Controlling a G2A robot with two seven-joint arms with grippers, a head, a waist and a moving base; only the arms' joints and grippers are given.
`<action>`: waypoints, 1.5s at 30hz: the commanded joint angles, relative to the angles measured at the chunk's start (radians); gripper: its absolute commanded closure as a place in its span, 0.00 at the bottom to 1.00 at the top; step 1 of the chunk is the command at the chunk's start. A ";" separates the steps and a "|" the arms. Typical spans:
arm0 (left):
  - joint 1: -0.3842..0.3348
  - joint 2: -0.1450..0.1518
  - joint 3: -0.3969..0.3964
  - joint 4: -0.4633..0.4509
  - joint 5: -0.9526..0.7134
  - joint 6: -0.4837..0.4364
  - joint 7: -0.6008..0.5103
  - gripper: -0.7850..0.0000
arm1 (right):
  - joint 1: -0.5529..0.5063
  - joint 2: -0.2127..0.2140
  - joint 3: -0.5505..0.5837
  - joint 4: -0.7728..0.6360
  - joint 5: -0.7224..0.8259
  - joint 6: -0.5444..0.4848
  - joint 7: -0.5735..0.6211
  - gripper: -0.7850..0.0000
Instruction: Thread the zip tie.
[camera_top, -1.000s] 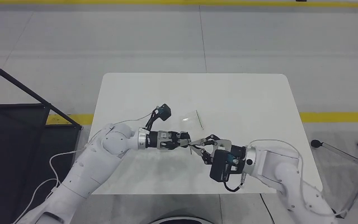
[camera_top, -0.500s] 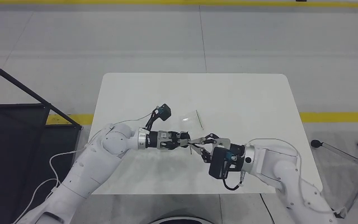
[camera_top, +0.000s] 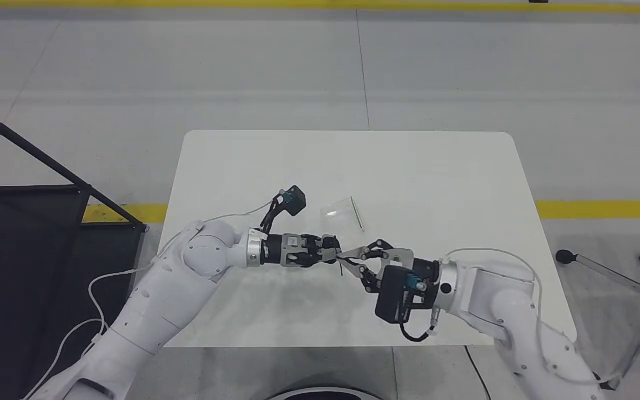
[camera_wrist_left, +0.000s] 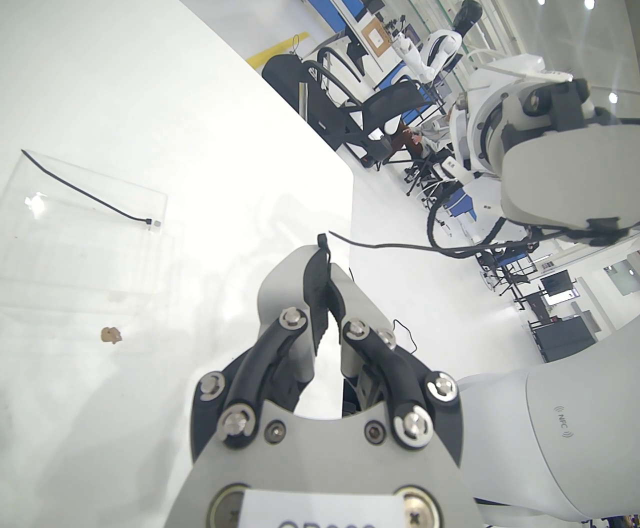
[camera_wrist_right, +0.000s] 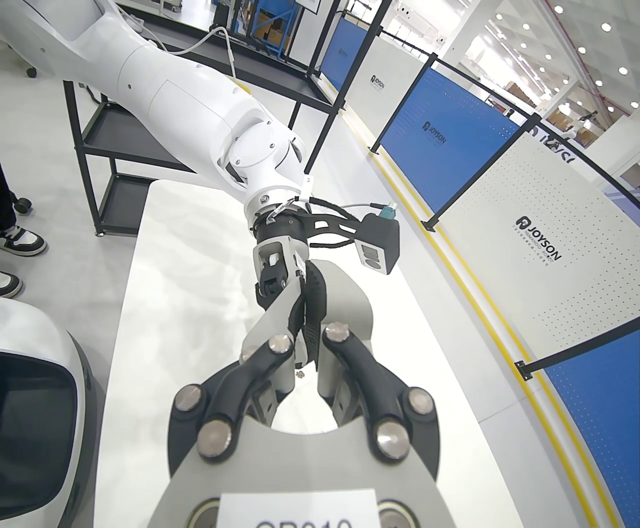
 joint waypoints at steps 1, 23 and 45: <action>0.000 0.000 0.000 0.000 0.000 0.000 0.000 1.00 | 0.002 0.000 -0.002 0.003 0.001 -0.002 0.001 1.00; 0.000 0.000 0.000 0.000 0.000 0.000 0.000 1.00 | 0.013 -0.003 -0.011 0.007 0.005 0.001 0.009 1.00; 0.000 0.000 0.000 0.000 0.000 0.000 0.000 1.00 | 0.016 -0.005 -0.013 0.017 0.008 -0.001 0.016 1.00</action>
